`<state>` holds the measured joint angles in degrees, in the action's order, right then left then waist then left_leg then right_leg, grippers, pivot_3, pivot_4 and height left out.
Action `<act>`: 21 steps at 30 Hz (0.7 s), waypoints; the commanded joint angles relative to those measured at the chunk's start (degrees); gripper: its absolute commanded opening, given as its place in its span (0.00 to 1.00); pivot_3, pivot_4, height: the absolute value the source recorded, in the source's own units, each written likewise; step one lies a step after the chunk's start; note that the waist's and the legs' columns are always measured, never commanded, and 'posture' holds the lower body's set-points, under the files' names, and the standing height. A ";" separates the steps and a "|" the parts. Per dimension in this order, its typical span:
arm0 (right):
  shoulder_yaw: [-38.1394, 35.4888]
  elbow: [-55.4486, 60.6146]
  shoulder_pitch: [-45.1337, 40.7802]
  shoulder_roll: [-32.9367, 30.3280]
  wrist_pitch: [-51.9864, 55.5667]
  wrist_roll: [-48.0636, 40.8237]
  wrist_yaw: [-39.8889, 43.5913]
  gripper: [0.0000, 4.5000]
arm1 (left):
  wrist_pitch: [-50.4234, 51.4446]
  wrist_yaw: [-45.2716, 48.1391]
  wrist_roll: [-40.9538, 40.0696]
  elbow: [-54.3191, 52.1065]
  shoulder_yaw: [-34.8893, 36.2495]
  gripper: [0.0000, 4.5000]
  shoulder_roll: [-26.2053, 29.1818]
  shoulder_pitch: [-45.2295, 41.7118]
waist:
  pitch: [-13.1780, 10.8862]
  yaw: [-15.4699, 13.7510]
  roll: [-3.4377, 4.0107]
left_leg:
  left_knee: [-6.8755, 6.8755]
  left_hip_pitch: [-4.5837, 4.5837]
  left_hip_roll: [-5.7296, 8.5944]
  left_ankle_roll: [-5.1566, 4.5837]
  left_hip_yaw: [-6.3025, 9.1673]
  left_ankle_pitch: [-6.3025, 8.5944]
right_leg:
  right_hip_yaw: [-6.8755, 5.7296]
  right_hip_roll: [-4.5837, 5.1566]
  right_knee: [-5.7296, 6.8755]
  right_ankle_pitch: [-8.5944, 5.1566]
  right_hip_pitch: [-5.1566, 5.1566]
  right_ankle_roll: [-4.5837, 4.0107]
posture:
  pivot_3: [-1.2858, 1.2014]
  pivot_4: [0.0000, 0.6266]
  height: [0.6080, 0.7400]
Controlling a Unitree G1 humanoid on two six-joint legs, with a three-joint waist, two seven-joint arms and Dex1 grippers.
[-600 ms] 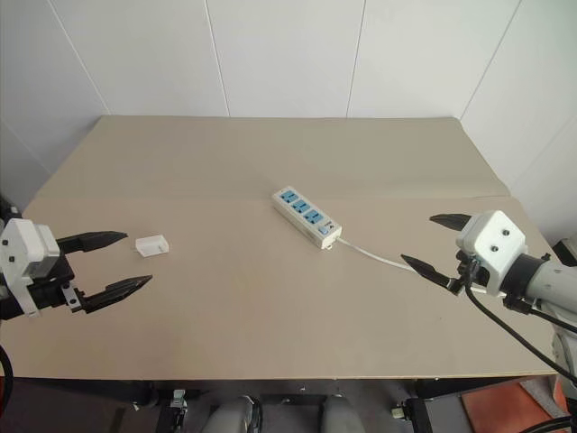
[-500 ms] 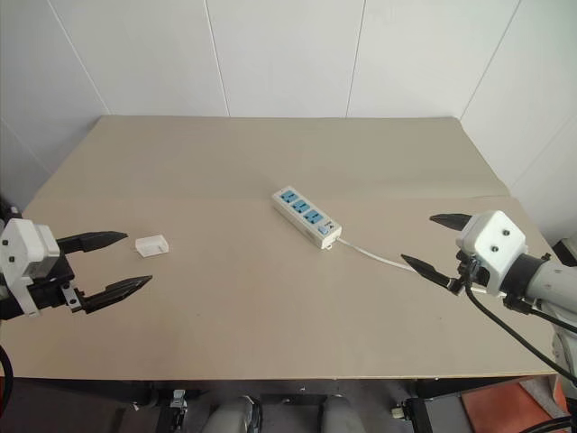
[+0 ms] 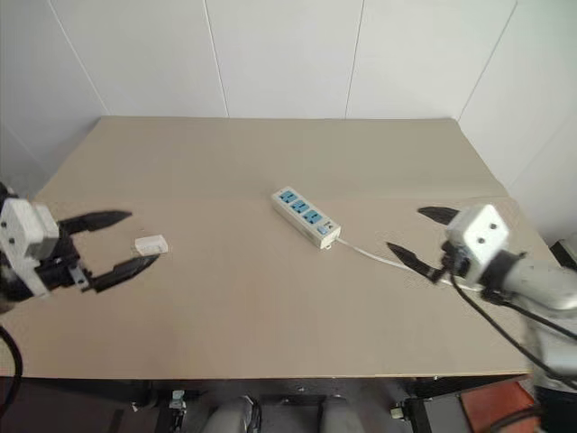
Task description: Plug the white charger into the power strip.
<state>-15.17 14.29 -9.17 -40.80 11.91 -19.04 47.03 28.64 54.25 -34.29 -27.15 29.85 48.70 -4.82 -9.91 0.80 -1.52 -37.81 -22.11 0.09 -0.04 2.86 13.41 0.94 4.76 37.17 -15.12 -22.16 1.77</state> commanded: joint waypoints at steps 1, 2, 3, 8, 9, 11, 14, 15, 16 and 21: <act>5.60 -4.56 -4.62 6.06 -0.92 2.64 -5.02 0.99 | 0.49 -3.68 -3.81 -0.57 -4.27 1.00 -3.05 -6.17 | 0.00 0.03 0.02 | 0.01 0.02 0.01 0.00 0.01 0.00 | 0.05 -0.01 0.01 0.01 -0.01 0.01 | 0.52 0.24 1.00; 7.22 -6.32 -6.15 8.50 -1.56 3.42 -6.48 0.99 | 1.21 -5.42 -4.13 -0.91 -6.26 1.00 -4.40 -8.31 | 0.00 0.03 0.02 | 0.00 0.01 0.01 0.00 0.01 0.00 | 0.08 -0.01 0.04 0.01 -0.05 0.01 | 0.52 0.24 1.00; 8.35 -7.77 -7.41 10.36 -1.85 4.02 -7.53 0.99 | 2.13 -6.89 -4.44 -1.03 -7.80 1.00 -5.36 -9.99 | 0.00 0.04 0.01 | 0.00 0.01 0.01 0.00 0.01 0.00 | 0.10 -0.02 0.04 0.03 -0.06 0.01 | 0.52 0.24 1.00; 12.09 -17.62 -13.24 18.38 -6.67 7.19 -11.41 0.99 | 3.69 -10.87 -4.65 -0.43 -15.58 1.00 -10.49 -16.43 | 0.00 0.07 0.02 | 0.00 -0.10 0.02 0.01 0.06 0.00 | 0.16 -0.06 0.06 0.06 -0.22 0.03 | 0.52 0.24 1.00; 12.79 -20.10 -14.41 19.12 -7.96 7.94 -11.57 0.99 | 3.71 -10.73 -4.74 -0.27 -17.05 1.00 -11.21 -17.29 | 0.00 0.07 0.02 | 0.00 -0.10 0.03 0.01 0.05 0.00 | 0.17 -0.06 0.04 0.06 -0.22 0.04 | 0.52 0.24 1.00; 13.42 -25.35 -17.08 20.58 -10.27 8.64 -11.66 0.99 | 4.25 -10.73 -5.19 -0.08 -19.65 1.00 -12.74 -18.73 | 0.00 0.09 0.02 | 0.00 -0.11 0.04 0.01 0.03 0.00 | 0.19 -0.06 0.03 0.07 -0.23 0.04 | 0.52 0.24 1.00; 14.58 -34.27 -21.63 22.51 -14.03 10.70 -12.59 0.99 | 4.44 -10.24 -4.82 0.95 -23.17 1.00 -14.65 -20.41 | 0.00 0.18 0.02 | 0.00 -0.09 0.03 0.01 0.01 0.00 | 0.20 -0.07 0.04 0.07 -0.23 0.04 | 0.52 0.24 1.00; 14.84 -37.38 -23.13 23.19 -15.60 11.17 -12.67 0.99 | 4.36 -10.11 -4.54 1.28 -24.11 1.00 -15.17 -20.72 | 0.00 0.22 0.02 | 0.00 -0.07 0.03 0.01 0.00 -0.01 | 0.21 -0.09 0.04 0.07 -0.22 0.03 | 0.52 0.24 1.00; 14.96 -39.80 -24.28 23.71 -16.94 11.45 -12.66 0.99 | 4.24 -9.96 -4.34 1.62 -24.67 1.00 -15.47 -20.94 | 0.00 0.28 0.02 | 0.00 -0.06 0.03 0.01 -0.01 -0.01 | 0.21 -0.10 0.05 0.07 -0.22 0.03 | 0.52 0.24 1.00; 14.88 -53.63 -30.84 26.27 -21.01 12.28 -12.49 0.99 | 3.89 -9.23 -4.64 2.38 -26.31 1.00 -16.10 -21.64 | 0.00 0.83 0.02 | 0.02 -0.08 -0.04 0.01 -0.02 -0.01 | 0.34 -0.21 0.03 0.07 -0.27 0.03 | 0.52 0.24 1.00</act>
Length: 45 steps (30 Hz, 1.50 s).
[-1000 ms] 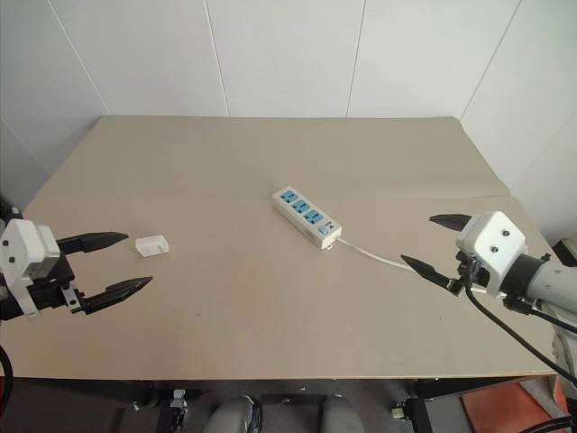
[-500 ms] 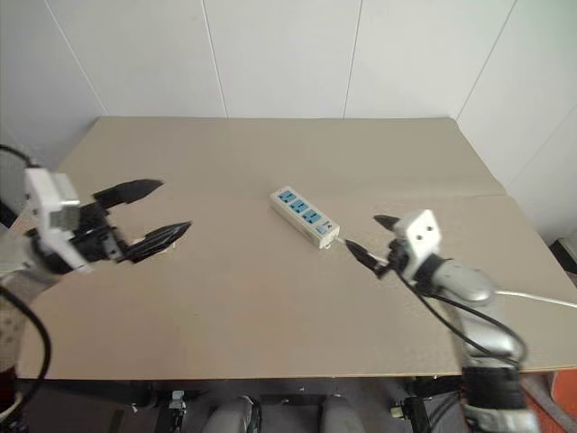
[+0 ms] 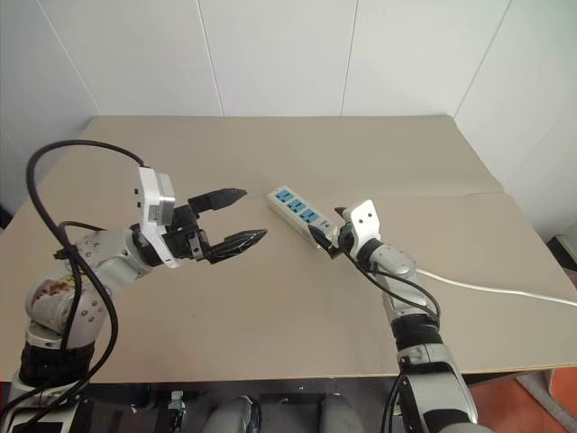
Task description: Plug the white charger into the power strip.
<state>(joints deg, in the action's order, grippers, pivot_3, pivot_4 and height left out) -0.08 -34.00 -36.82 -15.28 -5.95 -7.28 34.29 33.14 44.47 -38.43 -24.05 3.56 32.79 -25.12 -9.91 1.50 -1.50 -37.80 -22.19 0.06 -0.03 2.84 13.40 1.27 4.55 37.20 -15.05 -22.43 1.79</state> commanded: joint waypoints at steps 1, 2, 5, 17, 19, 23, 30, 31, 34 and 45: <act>-0.09 -8.17 -4.33 1.18 -3.98 0.80 0.54 0.99 | -0.49 0.75 -0.53 -0.56 -0.17 1.00 -0.10 -1.41 | 0.00 0.29 0.00 | 0.00 0.00 0.00 0.00 0.00 0.00 | 0.02 0.00 0.00 0.00 -0.01 0.00 | 0.52 0.24 1.00; -0.07 -10.18 -5.10 1.44 -4.83 1.02 0.74 0.99 | -0.40 0.86 -0.53 -0.46 -0.23 1.00 -0.02 -1.44 | 0.00 0.49 0.00 | 0.00 0.01 0.00 0.00 0.00 0.00 | 0.06 0.00 0.00 0.00 -0.01 0.00 | 0.52 0.24 1.00; 0.20 -17.52 -7.93 2.35 -7.15 2.24 0.57 0.99 | -0.23 1.87 0.16 -0.23 -0.91 1.00 0.87 -1.31 | 0.00 0.94 0.01 | 0.00 0.05 0.00 0.00 0.00 0.00 | 0.09 -0.01 0.01 0.00 0.02 0.00 | 0.52 0.24 1.00; -0.15 -23.53 -10.78 3.78 -11.63 2.13 4.78 0.99 | 4.25 -1.10 0.49 -0.88 -0.59 1.00 3.04 -0.56 | 0.01 1.10 0.02 | 0.01 0.52 0.01 0.00 -0.09 0.00 | 0.49 -0.10 0.42 0.00 0.16 0.00 | 0.52 0.24 1.00; -0.52 -22.77 -10.38 3.97 -11.43 1.85 5.30 0.99 | 5.01 -1.78 0.53 -0.75 -0.36 1.00 3.22 -0.53 | 0.01 1.12 0.02 | 0.01 0.50 0.01 0.00 -0.10 0.00 | 0.52 -0.11 0.41 0.00 0.14 0.00 | 0.52 0.24 1.00; -0.72 -22.79 -10.11 4.27 -11.19 2.33 4.76 0.99 | 8.01 -3.75 0.69 -0.06 -0.48 1.00 3.53 -1.07 | 0.01 1.28 0.02 | 0.01 0.33 0.01 0.01 -0.16 0.01 | 0.67 -0.12 0.45 0.00 -0.09 0.00 | 0.52 0.24 1.00; -0.99 -27.03 -11.70 4.55 -10.79 3.16 2.93 0.99 | 11.89 -5.07 0.78 -0.08 -0.98 1.00 4.39 -1.71 | 0.01 1.27 0.02 | 0.03 0.35 0.02 0.02 -0.22 0.01 | 0.77 -0.13 0.48 0.00 -0.14 0.00 | 0.52 0.24 1.00; -0.97 -27.77 -12.00 4.67 -10.62 3.25 2.93 0.99 | 12.51 -5.33 0.92 -0.16 -1.12 1.00 4.59 -1.74 | 0.01 1.28 0.02 | 0.03 0.36 0.01 0.02 -0.22 0.01 | 0.78 -0.13 0.48 0.00 -0.14 0.01 | 0.52 0.24 1.00; -1.01 -30.44 -12.93 5.17 -9.91 3.59 3.08 0.99 | 14.13 -6.06 1.02 -0.54 -1.18 1.00 4.94 -1.89 | 0.01 1.44 0.02 | 0.03 0.39 0.01 0.02 -0.23 0.01 | 0.79 -0.15 0.49 0.00 -0.13 0.01 | 0.52 0.24 1.00; -1.31 -35.13 -12.37 5.70 -9.50 4.92 3.62 0.80 | 14.72 -6.20 0.94 -1.22 -0.42 1.00 5.80 -1.39 | 0.03 2.00 -0.01 | 0.05 0.69 0.00 0.08 -0.24 0.05 | 0.83 -0.15 0.47 0.00 0.15 0.01 | 0.52 0.24 1.00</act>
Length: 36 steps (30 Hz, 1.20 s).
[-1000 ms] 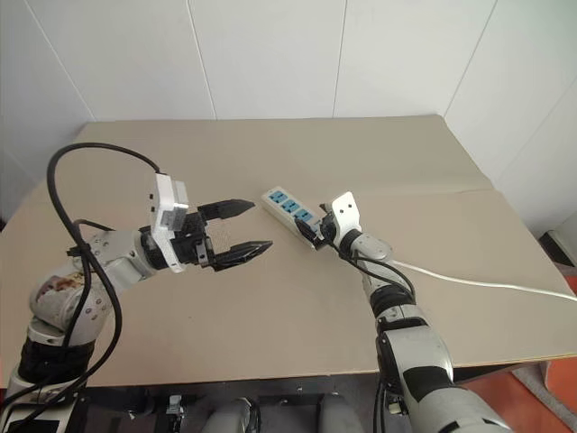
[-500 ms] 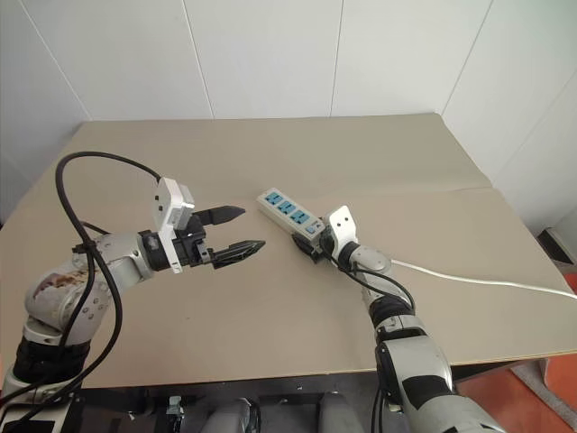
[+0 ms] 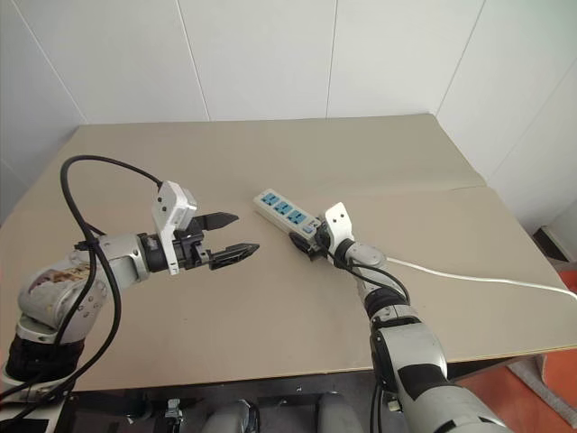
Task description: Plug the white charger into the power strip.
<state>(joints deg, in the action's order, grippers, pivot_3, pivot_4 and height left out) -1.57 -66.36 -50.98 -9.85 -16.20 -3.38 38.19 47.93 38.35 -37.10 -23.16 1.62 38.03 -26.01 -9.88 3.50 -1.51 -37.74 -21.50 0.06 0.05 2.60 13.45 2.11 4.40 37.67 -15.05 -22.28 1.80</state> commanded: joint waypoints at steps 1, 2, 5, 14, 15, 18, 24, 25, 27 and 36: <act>0.17 -2.91 1.91 0.28 0.61 1.13 -0.35 0.76 | -0.13 -0.02 -0.40 -2.08 1.56 1.00 0.60 -0.50 | 0.01 0.01 -0.01 | 0.00 0.01 0.00 0.01 0.00 0.00 | 0.00 0.00 0.00 0.00 0.01 0.00 | 0.52 0.24 1.00; 0.14 -3.03 2.02 0.28 0.54 1.24 -0.45 0.76 | -0.22 0.02 -0.38 -2.05 1.60 1.00 0.63 -0.51 | 0.01 0.01 -0.01 | 0.00 0.01 0.00 0.01 0.00 0.00 | 0.01 0.00 0.00 0.00 0.01 0.00 | 0.52 0.24 1.00; 0.43 -2.37 2.70 0.03 -1.55 1.66 0.32 0.76 | -0.59 0.26 -0.27 -1.79 1.93 1.00 0.89 -0.60 | 0.02 0.02 -0.04 | 0.00 0.03 0.00 0.01 0.00 0.00 | 0.01 0.00 0.00 0.00 0.02 0.00 | 0.52 0.24 1.00; 1.22 20.20 9.65 -1.37 -0.66 -8.20 24.12 0.76 | -3.40 6.21 1.48 3.23 4.75 1.00 8.02 -0.96 | -0.01 0.26 -0.01 | 0.08 -0.21 -0.02 0.11 0.01 0.07 | 0.02 -0.02 -0.11 -0.01 -0.18 0.02 | 0.52 0.24 1.00; 2.28 23.67 11.21 -2.20 0.44 -9.02 27.53 0.76 | -3.88 7.47 1.85 4.29 4.95 1.00 9.37 -1.14 | -0.01 0.34 0.00 | 0.08 -0.32 -0.02 0.11 0.01 0.07 | 0.02 -0.02 -0.09 -0.01 -0.31 0.02 | 0.52 0.24 1.00; 4.95 31.18 14.76 -4.81 4.60 -11.45 36.41 0.76 | -5.33 10.99 2.90 7.42 5.15 1.00 12.82 -2.00 | -0.02 0.31 0.00 | 0.06 -0.75 -0.01 0.12 -0.02 0.07 | 0.07 -0.01 0.04 -0.01 -0.85 0.02 | 0.52 0.24 1.00; 9.64 30.61 15.80 -6.04 0.84 -8.41 41.95 0.76 | -10.01 20.96 7.55 13.78 2.84 1.00 21.50 -2.56 | -0.08 0.46 0.01 | 0.08 -0.77 -0.03 0.12 -0.09 0.07 | 0.07 -0.04 0.03 -0.01 -0.94 0.02 | 0.52 0.24 1.00; 10.35 28.90 15.38 -5.77 -1.12 -7.23 41.73 0.76 | -10.75 22.47 8.33 14.88 2.29 1.00 22.59 -2.67 | -0.08 0.47 0.01 | 0.08 -0.76 -0.04 0.12 -0.11 0.07 | 0.08 -0.05 0.03 -0.01 -0.94 0.02 | 0.52 0.24 1.00; 11.76 25.15 14.49 -5.29 -5.40 -4.73 40.94 0.76 | -12.54 25.01 10.60 16.86 0.74 1.00 24.58 -2.99 | -0.08 0.47 0.01 | 0.08 -0.73 -0.04 0.11 -0.16 0.07 | 0.11 -0.06 0.05 -0.01 -0.94 0.02 | 0.52 0.24 1.00; 12.91 13.11 10.75 -3.85 -14.10 -0.67 38.44 0.76 | -25.15 35.21 24.16 29.50 -7.85 1.00 29.19 -9.62 | -0.07 0.56 -0.05 | 0.07 -0.31 -0.22 0.11 -0.61 0.07 | 0.27 -0.23 0.28 -0.01 -0.74 0.02 | 0.52 0.24 1.00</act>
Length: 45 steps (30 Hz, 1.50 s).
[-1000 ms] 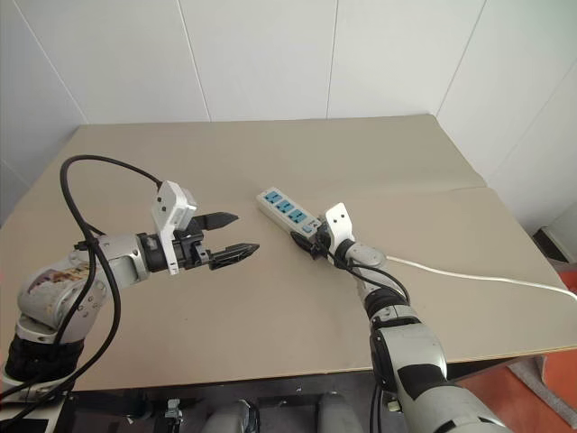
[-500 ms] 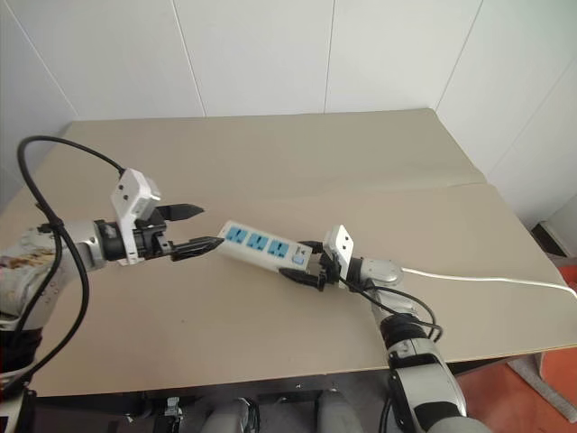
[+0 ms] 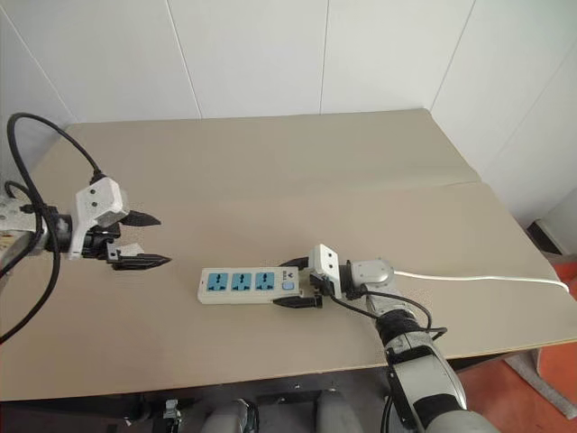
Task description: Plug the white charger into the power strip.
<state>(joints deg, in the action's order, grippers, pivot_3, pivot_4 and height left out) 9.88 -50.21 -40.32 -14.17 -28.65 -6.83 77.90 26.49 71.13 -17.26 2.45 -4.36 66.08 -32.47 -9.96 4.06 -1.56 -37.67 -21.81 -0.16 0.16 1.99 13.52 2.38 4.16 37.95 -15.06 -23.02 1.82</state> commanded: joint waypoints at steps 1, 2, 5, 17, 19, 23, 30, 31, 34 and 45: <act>1.47 -3.55 -0.07 0.57 -2.01 2.79 -1.26 0.76 | -5.30 3.88 6.21 6.20 -3.25 1.00 1.26 -4.77 | 0.01 0.02 -0.01 | -0.01 0.09 -0.04 0.00 -0.19 0.00 | 0.02 -0.06 0.03 0.00 0.06 -0.01 | 0.52 0.24 1.00; 1.50 -3.88 -0.14 0.63 -2.32 2.79 -1.26 0.76 | -6.61 5.33 8.06 8.54 -4.66 1.00 1.32 -6.60 | 0.01 0.00 -0.01 | -0.01 0.15 -0.09 0.00 -0.27 0.00 | 0.04 -0.10 0.05 0.01 0.10 -0.02 | 0.52 0.24 1.00; 1.54 -4.72 -0.43 0.97 -2.78 2.94 -1.34 0.76 | -6.28 10.65 12.87 17.20 -9.38 1.00 -0.34 -14.95 | 0.00 -0.12 -0.03 | -0.04 0.28 -0.38 0.00 -0.44 0.00 | 0.09 -0.40 0.04 0.04 0.21 -0.07 | 0.52 0.24 1.00; 1.16 -3.84 0.67 1.03 -1.79 2.89 -2.10 0.76 | -9.33 18.31 36.67 50.35 -29.12 1.00 -9.15 -38.26 | 0.05 -0.06 -0.17 | -0.09 0.14 -0.78 0.00 -0.50 0.00 | 0.14 -0.88 0.13 0.09 -0.01 -0.16 | 0.52 0.24 1.00; 0.95 -3.17 1.19 0.82 -1.38 2.71 -2.50 0.76 | -10.64 17.26 38.94 53.95 -29.63 1.00 -10.56 -38.68 | 0.05 0.01 -0.17 | -0.09 0.14 -0.78 0.00 -0.51 0.00 | 0.15 -0.88 0.13 0.09 -0.03 -0.15 | 0.52 0.24 1.00; 1.05 -1.59 2.51 0.11 -0.85 2.83 -2.74 0.76 | -12.80 16.39 41.91 57.51 -29.88 1.00 -13.12 -38.59 | 0.07 -0.21 -0.21 | -0.11 -0.01 -0.79 0.00 -0.47 0.00 | 0.09 -0.85 0.14 0.11 -0.12 -0.18 | 0.52 0.24 1.00; 0.99 1.05 3.90 -0.46 0.47 2.64 -3.89 0.76 | -15.31 13.45 44.56 61.21 -28.82 1.00 -15.84 -37.41 | 0.08 -0.42 -0.23 | -0.12 -0.06 -0.76 0.00 -0.46 0.00 | 0.06 -0.80 0.14 0.11 -0.12 -0.19 | 0.52 0.24 1.00; 1.00 1.24 3.99 -0.53 0.63 2.63 -3.94 0.76 | -15.46 12.67 44.77 61.78 -28.59 1.00 -16.33 -37.57 | 0.08 -0.44 -0.23 | -0.13 -0.06 -0.76 0.00 -0.46 0.00 | 0.06 -0.80 0.13 0.11 -0.12 -0.19 | 0.52 0.24 1.00; 1.10 1.81 4.46 -0.49 0.96 2.64 -4.26 0.76 | -17.36 10.67 45.48 62.66 -28.45 1.00 -17.29 -37.54 | 0.09 -0.51 -0.23 | -0.13 -0.08 -0.75 0.00 -0.46 0.00 | 0.06 -0.79 0.12 0.11 -0.12 -0.19 | 0.52 0.24 1.00; 1.43 3.64 5.81 -0.35 2.21 2.65 -5.69 0.76 | -21.52 8.26 46.20 64.05 -27.49 1.00 -20.04 -36.70 | 0.11 -0.53 -0.26 | -0.13 -0.08 -0.75 0.00 -0.46 0.00 | 0.06 -0.79 0.13 0.12 -0.12 -0.19 | 0.52 0.24 1.00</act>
<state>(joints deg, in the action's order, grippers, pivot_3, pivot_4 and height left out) 9.99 -45.29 -36.63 -13.94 -28.16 -5.84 72.78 5.77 79.90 28.35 66.10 -32.66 45.46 -68.98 -9.85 3.52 -1.82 -37.80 -21.89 -0.91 0.16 1.53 13.52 2.44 3.38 38.08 -14.94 -23.14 1.63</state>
